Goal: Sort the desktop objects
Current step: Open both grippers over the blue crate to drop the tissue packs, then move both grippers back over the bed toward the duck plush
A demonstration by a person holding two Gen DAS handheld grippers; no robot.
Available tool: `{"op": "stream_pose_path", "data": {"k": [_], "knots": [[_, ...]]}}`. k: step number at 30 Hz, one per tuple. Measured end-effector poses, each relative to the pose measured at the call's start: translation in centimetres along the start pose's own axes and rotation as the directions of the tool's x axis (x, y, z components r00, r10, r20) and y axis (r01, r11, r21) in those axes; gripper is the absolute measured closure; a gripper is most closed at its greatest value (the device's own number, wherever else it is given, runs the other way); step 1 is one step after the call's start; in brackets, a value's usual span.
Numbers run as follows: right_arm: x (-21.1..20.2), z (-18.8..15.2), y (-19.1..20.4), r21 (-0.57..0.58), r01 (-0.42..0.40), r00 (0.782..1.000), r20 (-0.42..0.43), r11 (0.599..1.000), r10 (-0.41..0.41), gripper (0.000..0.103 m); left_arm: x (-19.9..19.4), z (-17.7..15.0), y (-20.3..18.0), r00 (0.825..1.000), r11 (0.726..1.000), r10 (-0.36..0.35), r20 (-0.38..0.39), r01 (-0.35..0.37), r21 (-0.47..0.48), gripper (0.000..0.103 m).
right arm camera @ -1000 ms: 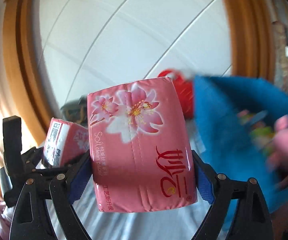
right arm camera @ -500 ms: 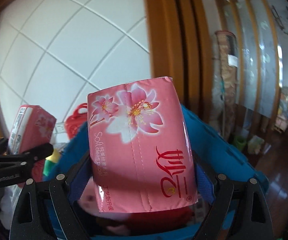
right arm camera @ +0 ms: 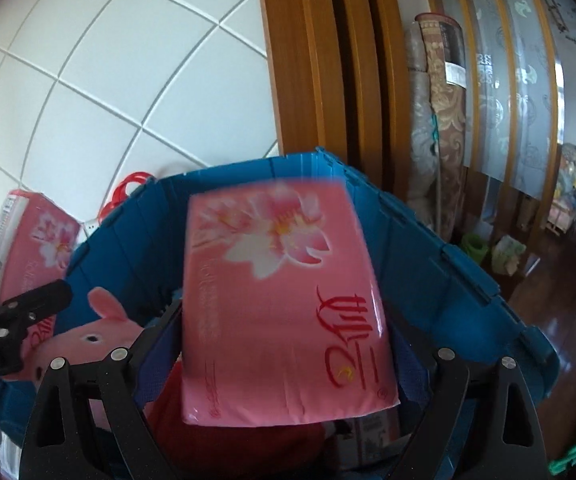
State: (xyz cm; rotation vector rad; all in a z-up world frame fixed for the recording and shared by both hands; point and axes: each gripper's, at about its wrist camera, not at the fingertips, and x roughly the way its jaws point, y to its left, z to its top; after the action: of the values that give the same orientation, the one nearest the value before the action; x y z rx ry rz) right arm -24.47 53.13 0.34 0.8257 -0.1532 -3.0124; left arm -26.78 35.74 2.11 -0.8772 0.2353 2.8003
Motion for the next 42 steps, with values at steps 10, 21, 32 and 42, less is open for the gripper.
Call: {"op": "stream_pose_path", "data": {"k": [10,21,32,42], "knots": [[-0.1,0.1,-1.2,-0.013,-0.045,0.999,0.013,0.999,0.045,0.000,-0.9,0.5,-0.2,0.999,1.000,0.016,0.036,-0.016,0.007,0.002],[-1.9,0.5,-0.4,-0.033,-0.052,0.998,0.020,0.998,0.053,0.000,-2.9,-0.5,2.0,0.997,0.999,0.009,0.079,-0.006,-0.041,0.002],[-5.9,1.3,10.0,-0.125,-0.177,0.973,0.125,0.976,0.192,0.000,-6.7,-6.0,15.1,0.991,0.971,0.072,0.110,-0.045,-0.235,0.002],[-6.1,0.1,26.7,-0.173,-0.258,0.954,0.111,0.950,0.279,0.000,-8.9,-14.3,33.3,0.979,0.925,0.203,-0.002,-0.192,-0.328,0.002]]}}
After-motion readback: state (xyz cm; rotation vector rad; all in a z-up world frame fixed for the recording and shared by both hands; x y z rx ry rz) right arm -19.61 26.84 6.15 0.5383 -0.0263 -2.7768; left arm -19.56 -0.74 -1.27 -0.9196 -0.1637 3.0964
